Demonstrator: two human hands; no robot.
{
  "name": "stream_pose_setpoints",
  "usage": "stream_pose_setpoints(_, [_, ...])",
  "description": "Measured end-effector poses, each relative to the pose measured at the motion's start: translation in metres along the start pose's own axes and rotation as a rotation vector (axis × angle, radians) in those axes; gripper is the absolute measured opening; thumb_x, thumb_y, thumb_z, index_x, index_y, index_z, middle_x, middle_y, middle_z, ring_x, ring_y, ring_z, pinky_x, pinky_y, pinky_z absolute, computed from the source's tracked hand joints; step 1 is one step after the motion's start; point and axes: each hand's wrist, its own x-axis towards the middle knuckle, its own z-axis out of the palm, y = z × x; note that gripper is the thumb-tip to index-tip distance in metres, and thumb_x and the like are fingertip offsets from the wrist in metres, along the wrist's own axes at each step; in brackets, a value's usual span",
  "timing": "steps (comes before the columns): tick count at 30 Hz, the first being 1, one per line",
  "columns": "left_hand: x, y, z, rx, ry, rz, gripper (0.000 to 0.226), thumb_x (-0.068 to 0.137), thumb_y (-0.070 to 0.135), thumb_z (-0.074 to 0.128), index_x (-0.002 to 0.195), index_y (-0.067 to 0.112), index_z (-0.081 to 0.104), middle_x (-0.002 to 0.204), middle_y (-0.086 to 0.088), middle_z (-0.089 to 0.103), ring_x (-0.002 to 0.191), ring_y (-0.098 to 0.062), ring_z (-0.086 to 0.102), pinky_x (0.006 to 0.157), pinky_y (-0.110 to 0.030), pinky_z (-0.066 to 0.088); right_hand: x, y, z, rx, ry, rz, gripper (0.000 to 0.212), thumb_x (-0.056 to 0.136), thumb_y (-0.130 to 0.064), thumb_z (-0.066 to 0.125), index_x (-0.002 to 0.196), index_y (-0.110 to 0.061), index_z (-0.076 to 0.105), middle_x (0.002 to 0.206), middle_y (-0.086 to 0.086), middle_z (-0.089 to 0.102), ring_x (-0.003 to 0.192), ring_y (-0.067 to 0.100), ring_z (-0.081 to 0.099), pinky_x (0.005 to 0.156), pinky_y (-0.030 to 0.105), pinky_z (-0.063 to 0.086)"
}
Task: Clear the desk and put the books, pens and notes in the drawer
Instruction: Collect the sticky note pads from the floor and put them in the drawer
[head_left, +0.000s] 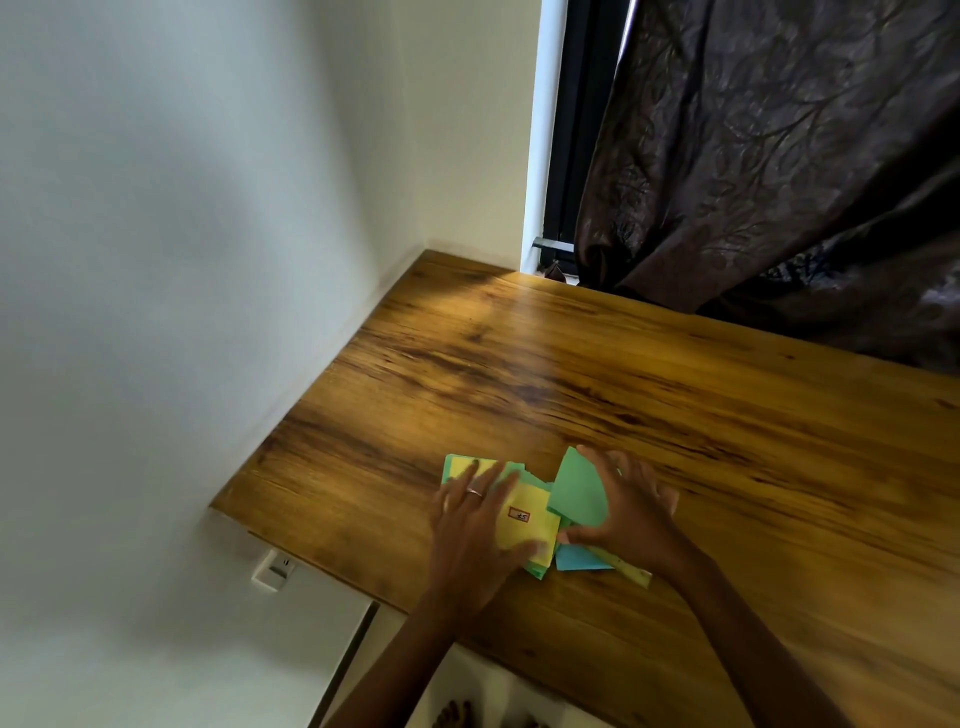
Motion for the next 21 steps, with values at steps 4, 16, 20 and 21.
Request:
stream_pose_setpoints(4, [-0.001, -0.011, 0.008, 0.036, -0.222, 0.273, 0.091, 0.077, 0.082, 0.024, 0.149, 0.027, 0.019, 0.156, 0.011, 0.013, 0.144, -0.009, -0.006, 0.118, -0.041, -0.004, 0.0, 0.0, 0.0, 0.011, 0.008, 0.005, 0.105, 0.06, -0.064, 0.072, 0.143, -0.041, 0.012, 0.146, -0.003, 0.022, 0.134, 0.022, 0.019, 0.103, 0.046, 0.023])
stream_pose_setpoints(16, [0.007, -0.018, 0.012, 0.212, -0.163, 0.434, 0.068, 0.085, 0.06, 0.03, 0.133, 0.017, 0.049, 0.134, 0.001, 0.056, 0.127, -0.019, 0.05, 0.101, -0.038, 0.043, -0.003, 0.001, -0.002, 0.037, 0.022, 0.015, 0.103, 0.061, -0.063, 0.072, 0.143, -0.043, 0.014, 0.146, -0.002, 0.022, 0.135, 0.023, 0.019, 0.104, 0.046, 0.024])
stream_pose_setpoints(20, [0.018, -0.017, 0.005, 0.213, -0.127, 0.512, 0.068, 0.081, 0.061, 0.026, 0.116, 0.019, 0.067, 0.12, 0.004, 0.066, 0.11, -0.014, 0.063, 0.073, -0.019, 0.054, -0.003, 0.002, -0.002, 0.022, 0.025, 0.019, 0.103, 0.061, -0.063, 0.072, 0.143, -0.043, 0.013, 0.147, -0.002, 0.021, 0.135, 0.024, 0.018, 0.104, 0.047, 0.024])
stream_pose_setpoints(21, [0.019, -0.019, 0.005, 0.21, -0.112, 0.529, 0.067, 0.082, 0.06, 0.027, 0.117, 0.019, 0.066, 0.119, 0.003, 0.067, 0.109, -0.014, 0.064, 0.071, -0.019, 0.054, -0.003, 0.002, -0.002, 0.027, 0.029, 0.021, 0.103, 0.061, -0.063, 0.072, 0.143, -0.043, 0.013, 0.148, -0.002, 0.021, 0.135, 0.024, 0.018, 0.104, 0.047, 0.024])
